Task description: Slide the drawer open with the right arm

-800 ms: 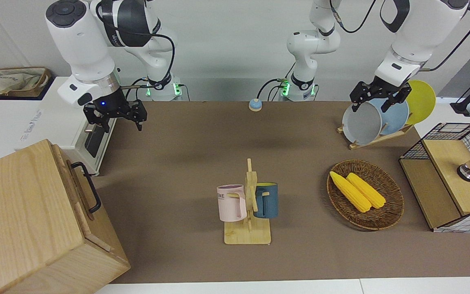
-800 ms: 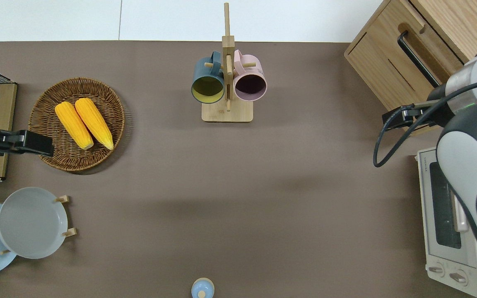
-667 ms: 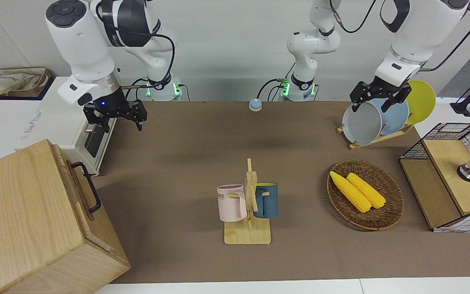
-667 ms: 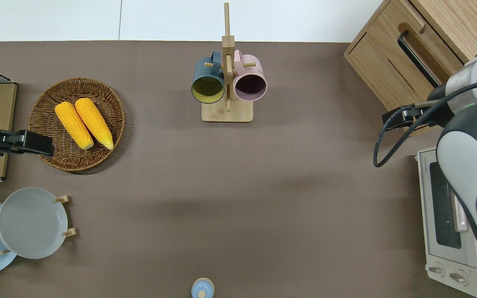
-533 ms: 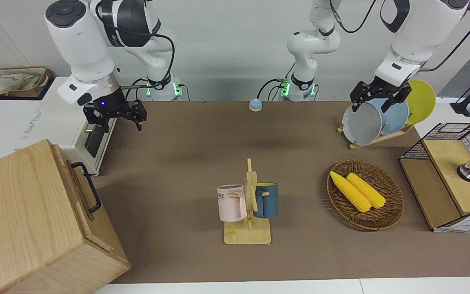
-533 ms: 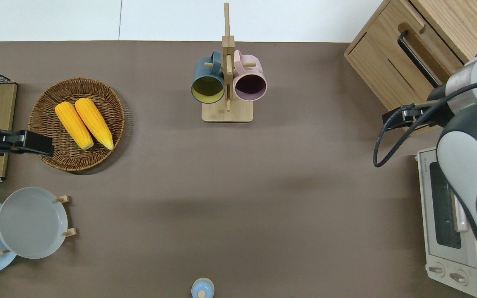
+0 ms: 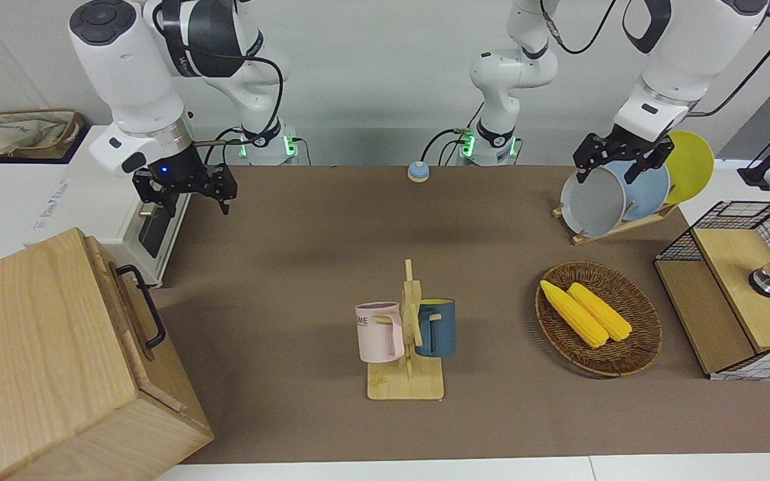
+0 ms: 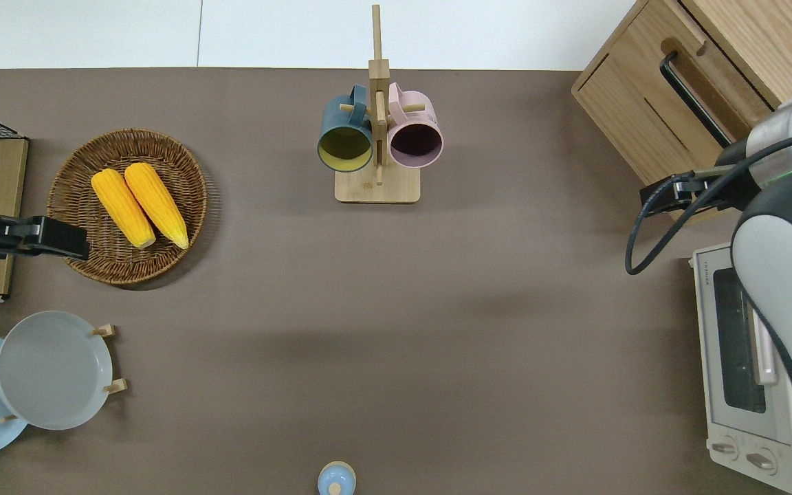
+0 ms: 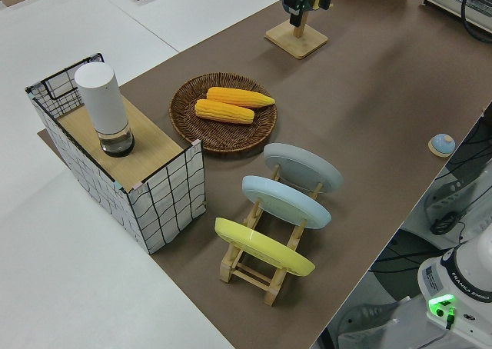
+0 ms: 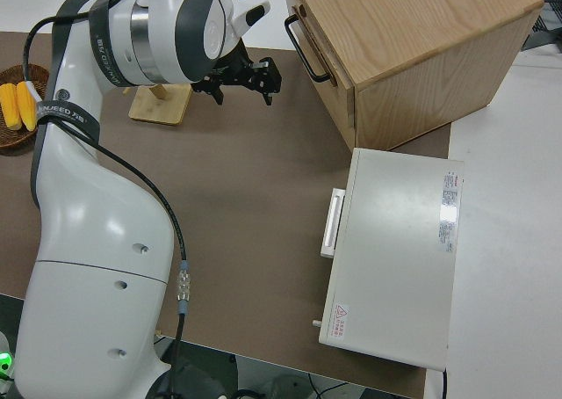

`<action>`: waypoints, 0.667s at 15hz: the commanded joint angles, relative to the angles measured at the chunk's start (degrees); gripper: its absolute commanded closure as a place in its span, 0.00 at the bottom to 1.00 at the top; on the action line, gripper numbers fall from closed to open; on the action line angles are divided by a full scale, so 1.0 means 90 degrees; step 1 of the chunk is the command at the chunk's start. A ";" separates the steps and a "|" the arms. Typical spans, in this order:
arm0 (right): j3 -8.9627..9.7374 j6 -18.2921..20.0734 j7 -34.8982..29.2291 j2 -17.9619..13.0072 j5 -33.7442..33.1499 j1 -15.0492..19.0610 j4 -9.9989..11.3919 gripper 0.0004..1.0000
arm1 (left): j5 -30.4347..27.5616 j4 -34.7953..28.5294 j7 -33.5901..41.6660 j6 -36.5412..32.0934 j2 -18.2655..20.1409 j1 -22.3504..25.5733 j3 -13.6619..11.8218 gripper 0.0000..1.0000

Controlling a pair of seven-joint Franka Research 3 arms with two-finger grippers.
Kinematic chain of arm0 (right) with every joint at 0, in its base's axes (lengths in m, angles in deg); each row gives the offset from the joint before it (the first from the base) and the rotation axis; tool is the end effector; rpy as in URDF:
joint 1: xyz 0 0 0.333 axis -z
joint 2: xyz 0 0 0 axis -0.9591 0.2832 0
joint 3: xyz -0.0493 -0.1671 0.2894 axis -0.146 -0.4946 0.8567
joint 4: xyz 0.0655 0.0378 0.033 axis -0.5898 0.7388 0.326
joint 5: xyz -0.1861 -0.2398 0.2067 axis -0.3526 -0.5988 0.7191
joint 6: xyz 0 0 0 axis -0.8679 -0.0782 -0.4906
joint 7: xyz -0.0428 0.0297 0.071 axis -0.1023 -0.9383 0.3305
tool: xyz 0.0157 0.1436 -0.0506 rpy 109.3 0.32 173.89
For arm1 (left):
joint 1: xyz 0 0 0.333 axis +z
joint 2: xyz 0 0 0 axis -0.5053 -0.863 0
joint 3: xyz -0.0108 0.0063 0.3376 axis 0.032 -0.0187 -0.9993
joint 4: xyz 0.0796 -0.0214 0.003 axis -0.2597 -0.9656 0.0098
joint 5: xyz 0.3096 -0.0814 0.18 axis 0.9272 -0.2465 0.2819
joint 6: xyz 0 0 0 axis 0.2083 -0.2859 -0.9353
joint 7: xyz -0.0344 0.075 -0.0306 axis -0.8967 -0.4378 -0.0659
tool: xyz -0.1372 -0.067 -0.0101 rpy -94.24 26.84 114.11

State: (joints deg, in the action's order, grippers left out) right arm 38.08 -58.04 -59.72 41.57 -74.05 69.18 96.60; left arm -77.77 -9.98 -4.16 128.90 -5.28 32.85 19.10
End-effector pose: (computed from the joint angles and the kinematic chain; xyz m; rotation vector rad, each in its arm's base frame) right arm 0.5893 0.0314 0.5687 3.1169 0.0705 -0.0064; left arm 0.5395 -0.0114 0.5997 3.1344 -0.1000 -0.0546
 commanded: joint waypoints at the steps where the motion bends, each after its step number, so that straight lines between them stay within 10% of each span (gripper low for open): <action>1: 0.0067 0.0094 -0.0011 0.0051 0.0090 0.0144 -0.0108 0.01 | 0.0113 0.0065 -0.0067 -0.0114 0.0018 -0.0043 -0.0002 0.01; 10: 0.0076 0.0094 -0.0011 0.0051 0.0002 0.0144 -0.0108 0.01 | 0.0113 0.0055 -0.0067 -0.0114 0.0018 -0.0043 -0.0002 0.01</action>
State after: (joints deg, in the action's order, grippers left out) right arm 38.07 -58.04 -59.71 41.57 -74.06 69.61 96.60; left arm -77.77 -9.98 -4.16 128.90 -5.28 32.85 19.10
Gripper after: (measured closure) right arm 0.013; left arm 0.004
